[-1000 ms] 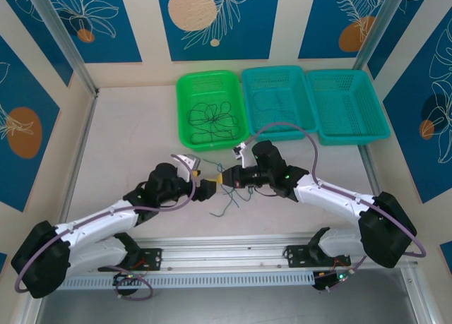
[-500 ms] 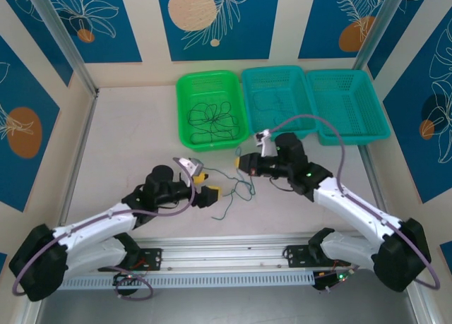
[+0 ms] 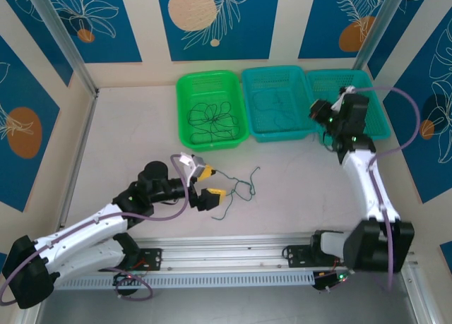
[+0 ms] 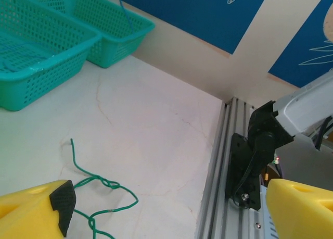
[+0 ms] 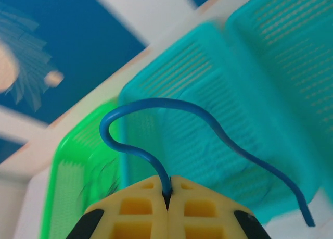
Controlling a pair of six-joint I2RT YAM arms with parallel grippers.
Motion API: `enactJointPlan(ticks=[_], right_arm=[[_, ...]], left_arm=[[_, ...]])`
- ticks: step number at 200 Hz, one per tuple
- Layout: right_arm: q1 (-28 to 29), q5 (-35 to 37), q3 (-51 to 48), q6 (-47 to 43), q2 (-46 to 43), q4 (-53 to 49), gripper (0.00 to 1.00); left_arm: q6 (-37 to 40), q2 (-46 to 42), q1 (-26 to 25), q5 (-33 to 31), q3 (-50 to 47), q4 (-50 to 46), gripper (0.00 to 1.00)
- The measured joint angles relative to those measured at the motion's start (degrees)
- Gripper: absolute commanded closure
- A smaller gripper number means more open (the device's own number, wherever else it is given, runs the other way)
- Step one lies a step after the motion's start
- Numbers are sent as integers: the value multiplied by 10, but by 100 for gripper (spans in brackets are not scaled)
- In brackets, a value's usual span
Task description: Untangle the cables
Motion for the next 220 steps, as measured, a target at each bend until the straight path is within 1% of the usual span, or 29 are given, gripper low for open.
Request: enactJointPlan(ticks=[21, 49, 62, 77, 91, 102, 115, 139, 156, 183, 220], right_arm=[[-37, 39, 90, -15, 114, 9, 100], [-64, 72, 215, -21, 265, -13, 100], [-69, 83, 273, -21, 334, -36, 93], [-72, 90, 324, -24, 399, -64, 74], [-72, 90, 357, -26, 442, -97, 62], [-71, 90, 368, -22, 460, -117, 56], [-70, 90, 369, -19, 464, -139, 53], [-64, 85, 365, -16, 445, -151, 55], [-57, 77, 322, -14, 388, -145, 55], [-33, 60, 196, -9, 222, -123, 56], [16, -10, 46, 3, -10, -99, 56]], left_arm=[[7, 0, 0, -18, 3, -18, 5], [10, 0, 0, -62, 7, -42, 5], [11, 0, 0, -85, 7, -49, 5], [12, 0, 0, -105, 7, -57, 4], [16, 0, 0, -120, 7, -65, 4], [19, 0, 0, -130, 7, -71, 4], [21, 0, 0, -139, 7, -76, 4], [21, 2, 0, -147, 7, -75, 4], [20, 11, 0, -146, 7, -75, 4], [12, 28, 0, -146, 7, -75, 3], [-12, 42, 0, -155, 9, -79, 3]])
